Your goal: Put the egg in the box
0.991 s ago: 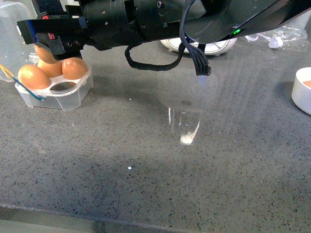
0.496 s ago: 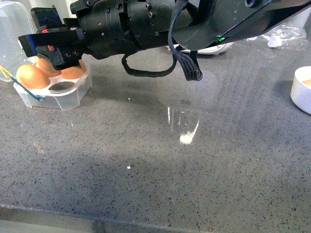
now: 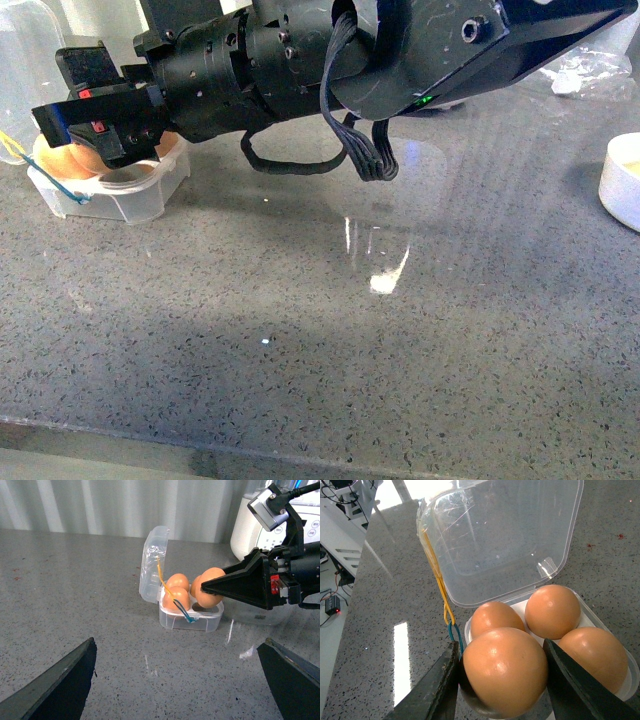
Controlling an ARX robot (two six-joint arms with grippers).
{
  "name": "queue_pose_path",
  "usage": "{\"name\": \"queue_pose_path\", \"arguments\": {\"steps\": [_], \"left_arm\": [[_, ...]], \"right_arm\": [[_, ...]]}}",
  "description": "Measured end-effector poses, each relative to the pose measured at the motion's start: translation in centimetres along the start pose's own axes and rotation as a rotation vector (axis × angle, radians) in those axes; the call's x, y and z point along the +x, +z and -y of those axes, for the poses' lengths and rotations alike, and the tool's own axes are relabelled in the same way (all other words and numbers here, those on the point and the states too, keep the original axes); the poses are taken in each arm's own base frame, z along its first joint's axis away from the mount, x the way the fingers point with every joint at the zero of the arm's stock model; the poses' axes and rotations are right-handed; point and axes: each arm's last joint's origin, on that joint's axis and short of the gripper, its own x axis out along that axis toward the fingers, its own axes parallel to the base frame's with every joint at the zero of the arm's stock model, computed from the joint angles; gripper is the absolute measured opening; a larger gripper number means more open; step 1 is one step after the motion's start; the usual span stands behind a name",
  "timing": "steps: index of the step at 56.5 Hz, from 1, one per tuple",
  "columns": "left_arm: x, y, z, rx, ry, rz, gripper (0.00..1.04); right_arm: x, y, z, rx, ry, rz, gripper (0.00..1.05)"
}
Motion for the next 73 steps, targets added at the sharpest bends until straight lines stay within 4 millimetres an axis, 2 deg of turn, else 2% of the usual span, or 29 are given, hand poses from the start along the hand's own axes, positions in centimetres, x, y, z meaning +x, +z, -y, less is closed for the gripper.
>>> {"name": "queue_pose_path", "arguments": {"steps": [15,20,26,37,50,59,64,73], "left_arm": [[0.0,0.0,0.0,0.0,0.0,0.0,0.98],[0.0,0.0,0.0,0.0,0.0,0.0,0.98],[0.0,0.0,0.0,0.0,0.0,0.0,0.98],[0.0,0.0,0.0,0.0,0.0,0.0,0.98],[0.0,0.0,0.0,0.0,0.0,0.0,0.98],[0.0,0.0,0.0,0.0,0.0,0.0,0.98],[0.0,0.0,0.0,0.0,0.0,0.0,0.98],[0.0,0.0,0.0,0.0,0.0,0.0,0.98]], "right_arm": [[0.0,-0.2,0.0,-0.02,-0.001,-0.02,0.42],[0.0,-0.2,0.0,-0.03,-0.006,-0.022,0.52],[0.0,-0.2,0.0,-0.04,-0.011,-0.022,0.72],[-0.3,-0.1,-0.1,-0.048,-0.013,-0.017,0.99],[-1.9,1.9,-0.8,-0.079,-0.022,0.051,0.97],[-4.9,3.8,-0.9,-0.08,-0.095,0.128,0.97],[-7.5,3.9,0.0,-0.05,-0.214,0.154,0.97],[-13.2,3.2,1.4,-0.009,-0.544,0.157,0.97]]}}
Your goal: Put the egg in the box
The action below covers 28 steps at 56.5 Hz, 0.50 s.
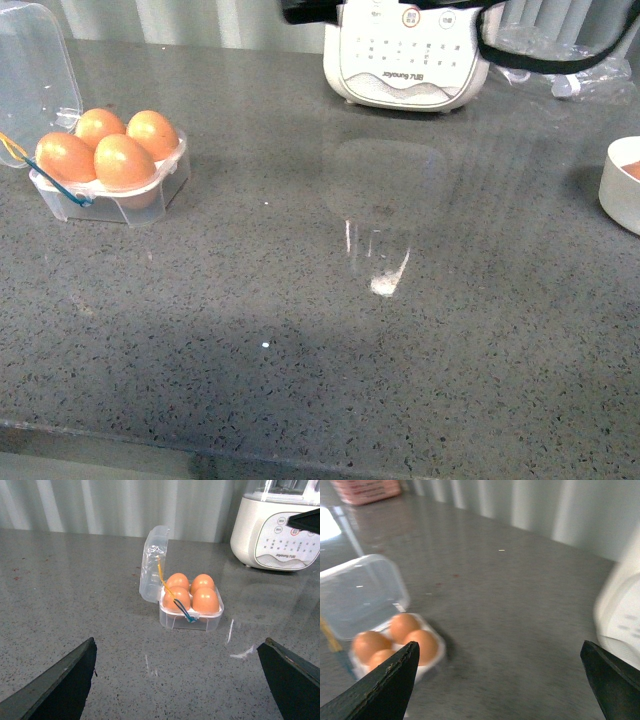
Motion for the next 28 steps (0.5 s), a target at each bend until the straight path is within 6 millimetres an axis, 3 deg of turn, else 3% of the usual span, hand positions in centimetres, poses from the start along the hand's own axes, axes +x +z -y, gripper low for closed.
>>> {"name": "queue_pose_path", "arguments": {"steps": [3,11,28], "left_arm": [[0.0,0.0,0.0,0.0,0.0,0.0,0.98],[0.0,0.0,0.0,0.0,0.0,0.0,0.98],[0.0,0.0,0.0,0.0,0.0,0.0,0.98]], "right_arm": [[-1.2,0.0,0.9,-0.01,-0.073,0.001,0.97],[-6.9,-0.3,4.2,-0.054,-0.349,0.037,0.97],[-14.7,-1.4,7.5,-0.087,-0.638,0.073,0.97]]}}
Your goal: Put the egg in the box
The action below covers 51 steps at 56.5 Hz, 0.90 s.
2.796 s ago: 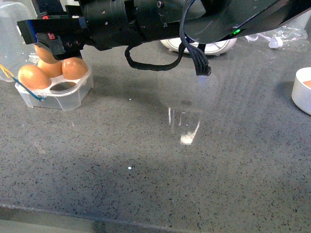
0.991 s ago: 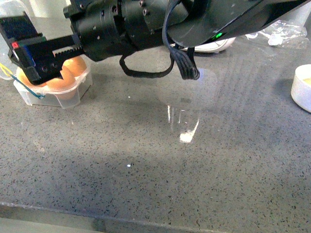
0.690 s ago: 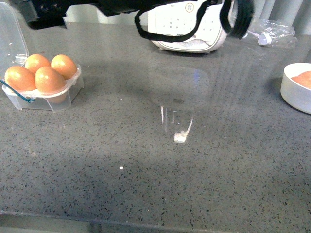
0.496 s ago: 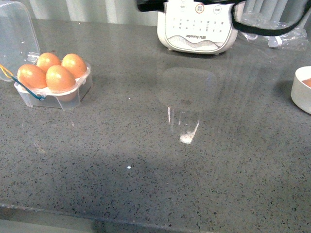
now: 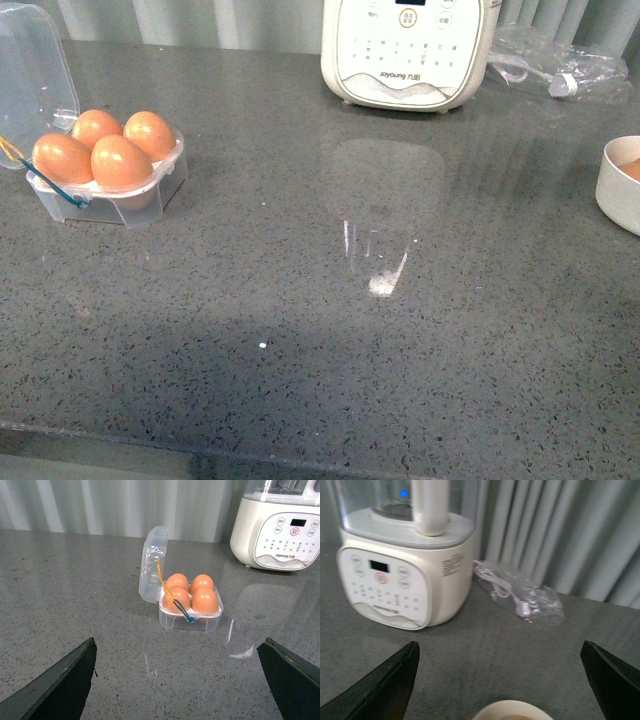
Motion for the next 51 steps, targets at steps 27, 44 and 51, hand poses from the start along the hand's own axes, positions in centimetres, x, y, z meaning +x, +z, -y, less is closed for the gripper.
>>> {"name": "queue_pose_path", "arguments": {"steps": [27,44,51], "left_arm": [[0.0,0.0,0.0,0.0,0.0,0.0,0.98],[0.0,0.0,0.0,0.0,0.0,0.0,0.98],[0.0,0.0,0.0,0.0,0.0,0.0,0.98]], "right_arm": [[-9.3,-3.1,3.9,0.121,-0.062,0.042,0.52],[-12.5,-6.0,1.9,0.134,-0.065,0.045,0.03],[-13.3,-6.7,1.4,0.134,-0.069,0.047,0.03]]}}
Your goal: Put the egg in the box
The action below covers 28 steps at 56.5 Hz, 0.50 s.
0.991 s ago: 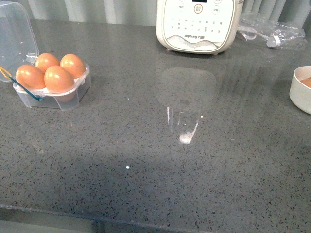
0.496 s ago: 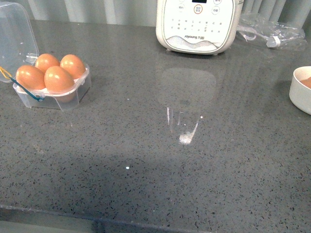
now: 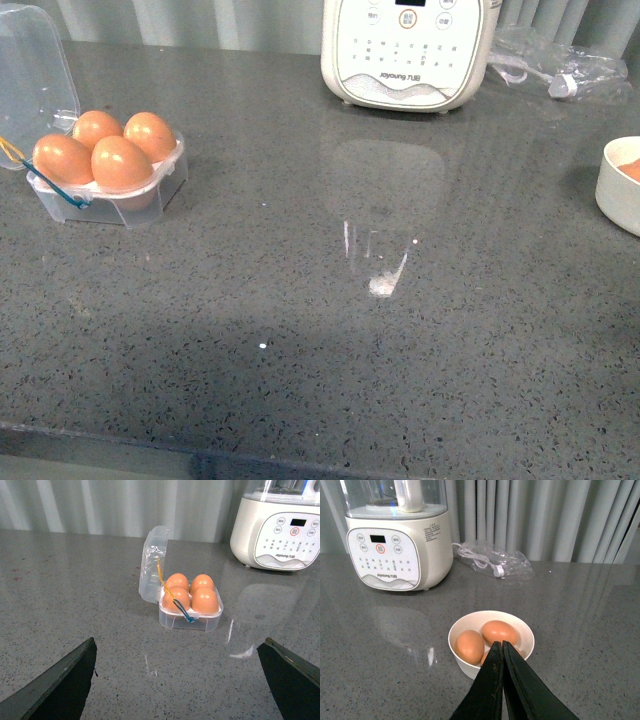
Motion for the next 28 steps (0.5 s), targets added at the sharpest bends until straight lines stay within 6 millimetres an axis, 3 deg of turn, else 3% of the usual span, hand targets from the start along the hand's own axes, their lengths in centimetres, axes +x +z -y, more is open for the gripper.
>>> {"name": "queue_pose_path", "arguments": {"steps": [10,28], "left_arm": [[0.0,0.0,0.0,0.0,0.0,0.0,0.98],[0.0,0.0,0.0,0.0,0.0,0.0,0.98]], "right_arm": [[-1.1,-0.8,-1.1,-0.001,0.009,-0.001,0.03],[-2.8,-1.9,-1.1,0.0,0.005,0.001,0.03]]}}
